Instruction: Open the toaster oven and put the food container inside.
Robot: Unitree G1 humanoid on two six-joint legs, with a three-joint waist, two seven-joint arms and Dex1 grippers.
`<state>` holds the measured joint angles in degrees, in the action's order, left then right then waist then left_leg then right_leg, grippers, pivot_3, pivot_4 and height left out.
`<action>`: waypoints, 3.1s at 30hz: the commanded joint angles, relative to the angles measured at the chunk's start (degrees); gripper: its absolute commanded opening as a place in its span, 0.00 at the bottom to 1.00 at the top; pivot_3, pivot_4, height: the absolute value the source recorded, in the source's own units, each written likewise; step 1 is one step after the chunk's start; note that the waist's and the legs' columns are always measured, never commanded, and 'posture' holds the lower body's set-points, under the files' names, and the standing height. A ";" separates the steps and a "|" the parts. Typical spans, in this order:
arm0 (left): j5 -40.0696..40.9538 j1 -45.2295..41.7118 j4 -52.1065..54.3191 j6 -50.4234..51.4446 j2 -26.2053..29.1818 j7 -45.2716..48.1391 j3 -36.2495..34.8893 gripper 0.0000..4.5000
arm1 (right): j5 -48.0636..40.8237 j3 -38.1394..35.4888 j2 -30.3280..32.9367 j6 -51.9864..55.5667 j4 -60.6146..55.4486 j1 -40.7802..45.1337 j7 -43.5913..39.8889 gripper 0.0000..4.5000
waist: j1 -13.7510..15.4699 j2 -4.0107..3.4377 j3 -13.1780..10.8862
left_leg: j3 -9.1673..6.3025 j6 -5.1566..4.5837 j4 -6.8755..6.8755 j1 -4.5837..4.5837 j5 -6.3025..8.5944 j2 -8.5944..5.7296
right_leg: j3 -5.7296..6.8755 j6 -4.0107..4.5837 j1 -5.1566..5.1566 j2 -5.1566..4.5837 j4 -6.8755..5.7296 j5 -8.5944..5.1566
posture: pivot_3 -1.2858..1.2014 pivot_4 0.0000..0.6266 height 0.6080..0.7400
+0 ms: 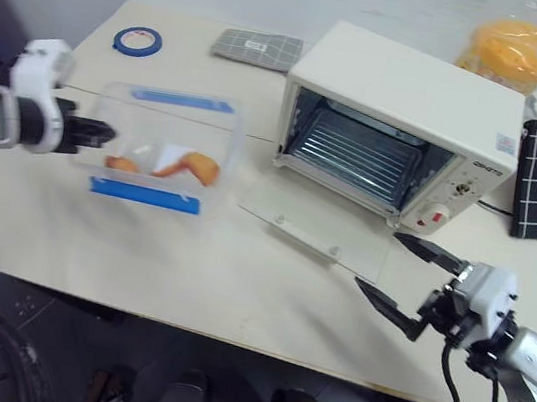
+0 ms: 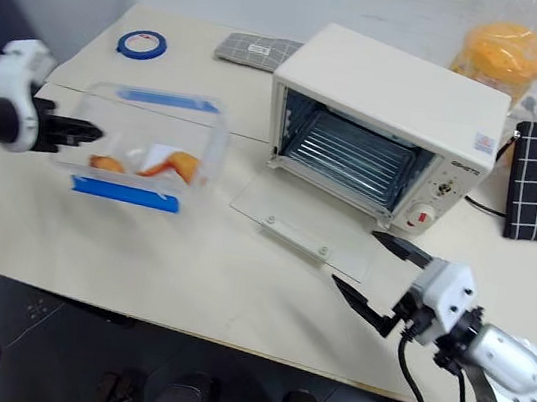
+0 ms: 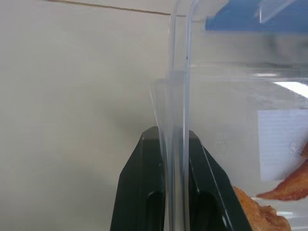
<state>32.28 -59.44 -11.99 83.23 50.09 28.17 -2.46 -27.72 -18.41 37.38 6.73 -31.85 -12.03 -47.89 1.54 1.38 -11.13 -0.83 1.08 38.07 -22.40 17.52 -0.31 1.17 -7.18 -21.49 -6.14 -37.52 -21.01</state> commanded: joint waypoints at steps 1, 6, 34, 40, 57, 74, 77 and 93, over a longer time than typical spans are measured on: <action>-0.60 -4.61 0.90 -1.74 -4.85 2.20 4.28 0.01 | -0.16 -2.89 -1.36 -0.59 -3.79 -3.08 2.63 1.00 | -0.14 0.00 0.00 | 0.01 -0.02 0.02 0.00 -0.01 -0.01 | 0.00 0.00 0.00 0.00 -0.01 0.00 | 0.52 0.24 1.00; -4.61 -9.31 -6.58 -7.85 -17.94 1.48 9.06 0.01 | 0.67 -5.01 -3.62 -0.53 -8.47 -9.93 5.92 1.00 | -1.01 0.00 0.00 | 0.15 -0.01 0.01 0.03 -0.01 0.00 | -0.14 0.00 -0.07 0.16 -0.10 0.00 | 0.52 0.24 1.00; -12.55 -15.81 -12.01 -15.61 -30.39 4.82 6.41 0.59 | 4.84 -1.87 -9.82 -0.27 -16.53 -17.44 14.70 1.00 | -1.56 -0.02 0.01 | 0.22 0.04 -0.01 0.14 -0.03 0.13 | -0.38 0.00 -0.11 0.35 -0.18 0.00 | 0.52 0.24 1.00; -6.44 -7.22 -2.24 -23.93 -18.86 24.76 5.88 0.59 | -3.35 -3.64 -5.93 5.76 -19.49 -16.50 12.54 1.00 | -2.04 -0.14 0.05 | 0.35 0.07 -0.04 0.26 -0.04 0.23 | -0.52 0.00 -0.11 0.41 -0.24 0.00 | 0.52 0.24 1.00; -16.46 17.47 -6.64 -71.24 -18.62 43.88 11.89 0.00 | 6.81 22.86 -3.00 21.12 -11.24 3.12 20.86 0.01 | -1.29 -0.11 0.09 | 0.10 -0.08 0.16 0.05 0.02 0.15 | -0.35 0.01 -0.06 0.31 -0.14 0.00 | 0.52 0.24 1.00; -21.92 9.89 -18.05 -75.63 -34.08 21.69 8.88 0.00 | 12.09 16.39 -4.24 20.00 5.26 20.95 21.85 0.01 | -1.60 -0.10 0.09 | 0.12 -0.10 0.23 0.08 0.00 0.10 | -0.33 0.00 -0.07 0.35 -0.25 0.00 | 0.52 0.24 1.00; -22.56 7.24 -22.56 -77.44 -36.25 18.39 7.89 0.00 | 14.08 17.14 -4.57 17.57 10.01 24.08 21.41 0.01 | -1.62 -0.10 0.09 | 0.09 -0.09 0.16 0.07 0.00 0.10 | -0.31 0.00 -0.09 0.36 -0.23 0.00 | 0.52 0.24 1.00; -23.39 -6.71 -44.35 -90.22 -44.21 9.53 0.95 0.00 | 18.68 14.43 -4.83 4.66 33.57 40.52 20.70 0.01 | -1.78 -0.10 0.09 | 0.22 -0.07 0.18 0.02 -0.01 0.05 | -0.20 -0.01 -0.17 0.28 -0.22 0.01 | 0.52 0.24 1.00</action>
<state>8.51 -64.95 -56.94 -5.26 6.45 36.21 -1.24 -8.89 -1.75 32.39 12.37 2.32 27.55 -27.12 -0.25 1.28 -11.05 -0.59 1.01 38.26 -22.38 17.51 -0.26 0.97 -7.20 -21.66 -5.86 -37.75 -20.99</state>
